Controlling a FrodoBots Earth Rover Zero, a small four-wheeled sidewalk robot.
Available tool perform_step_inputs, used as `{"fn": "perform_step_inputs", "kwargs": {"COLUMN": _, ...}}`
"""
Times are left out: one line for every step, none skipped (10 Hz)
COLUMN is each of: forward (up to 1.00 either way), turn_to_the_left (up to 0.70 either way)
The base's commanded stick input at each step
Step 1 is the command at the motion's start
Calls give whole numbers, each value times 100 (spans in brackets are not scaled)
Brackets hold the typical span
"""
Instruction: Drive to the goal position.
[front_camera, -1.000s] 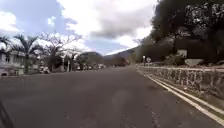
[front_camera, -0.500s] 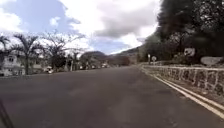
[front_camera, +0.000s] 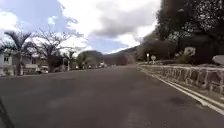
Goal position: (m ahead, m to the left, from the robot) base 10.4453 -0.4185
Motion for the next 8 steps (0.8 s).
{"fn": "perform_step_inputs", "kwargs": {"forward": 100, "turn_to_the_left": 0}}
{"fn": "perform_step_inputs", "kwargs": {"forward": 100, "turn_to_the_left": 0}}
{"fn": "perform_step_inputs", "kwargs": {"forward": 100, "turn_to_the_left": 0}}
{"fn": "perform_step_inputs", "kwargs": {"forward": 100, "turn_to_the_left": 0}}
{"fn": "perform_step_inputs", "kwargs": {"forward": 100, "turn_to_the_left": 0}}
{"fn": "perform_step_inputs", "kwargs": {"forward": 100, "turn_to_the_left": 0}}
{"fn": "perform_step_inputs", "kwargs": {"forward": 100, "turn_to_the_left": 0}}
{"fn": "perform_step_inputs", "kwargs": {"forward": 100, "turn_to_the_left": 0}}
